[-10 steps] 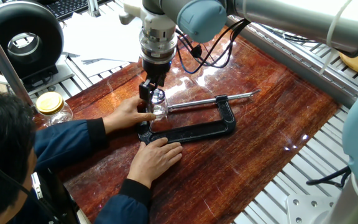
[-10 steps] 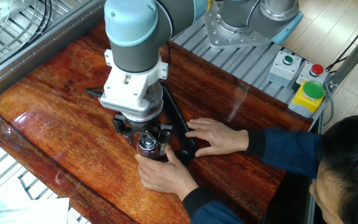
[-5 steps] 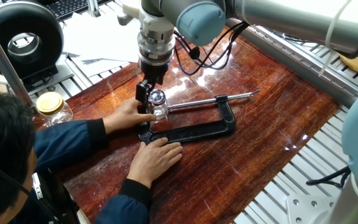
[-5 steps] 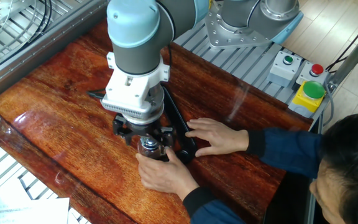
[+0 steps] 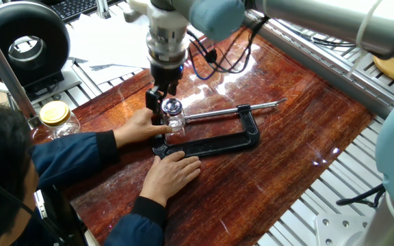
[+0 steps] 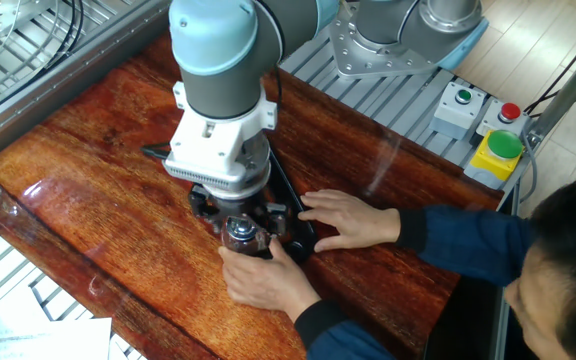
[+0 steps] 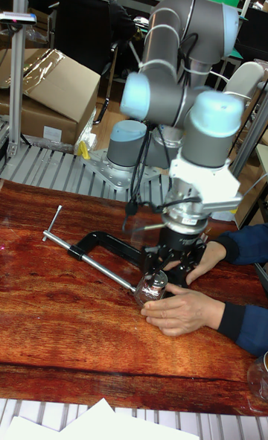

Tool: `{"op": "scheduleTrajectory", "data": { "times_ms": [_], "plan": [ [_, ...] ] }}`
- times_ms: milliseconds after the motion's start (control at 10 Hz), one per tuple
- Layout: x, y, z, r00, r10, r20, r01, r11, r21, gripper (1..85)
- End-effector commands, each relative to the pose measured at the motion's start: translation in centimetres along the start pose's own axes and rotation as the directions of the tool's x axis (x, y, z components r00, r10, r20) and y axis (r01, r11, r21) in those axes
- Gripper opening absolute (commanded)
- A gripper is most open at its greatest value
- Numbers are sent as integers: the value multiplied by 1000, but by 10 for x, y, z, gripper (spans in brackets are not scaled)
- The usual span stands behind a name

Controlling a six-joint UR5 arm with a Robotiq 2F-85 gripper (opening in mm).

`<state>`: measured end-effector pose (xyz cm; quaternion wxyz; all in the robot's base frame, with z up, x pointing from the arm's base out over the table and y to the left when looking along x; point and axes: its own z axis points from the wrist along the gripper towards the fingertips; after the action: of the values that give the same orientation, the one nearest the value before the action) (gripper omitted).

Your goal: Screw the lid onto the jar

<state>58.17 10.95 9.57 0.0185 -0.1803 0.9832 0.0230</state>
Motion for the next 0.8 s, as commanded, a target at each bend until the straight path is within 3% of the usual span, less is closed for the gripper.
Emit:
{"op": "scheduleTrajectory", "data": {
  "times_ms": [0, 100, 200, 300, 400, 600, 700],
  "plan": [
    [7, -9, -47, 992, 80, -93, -72, 994, 82, 13],
    [2, -10, -64, 995, 55, -82, -47, 995, 87, 13],
    [0, -11, -81, 998, 31, -63, -27, 997, 68, 13],
    [-6, -12, -93, 1000, 11, -3, -11, 998, 54, 13],
    [-6, -15, -98, 999, -1, 36, -2, 998, 64, 13],
    [8, -8, -110, 998, 3, 68, -5, 999, 35, 13],
    [15, -15, -115, 997, -8, 70, 4, 999, 45, 13]
  ]
}}
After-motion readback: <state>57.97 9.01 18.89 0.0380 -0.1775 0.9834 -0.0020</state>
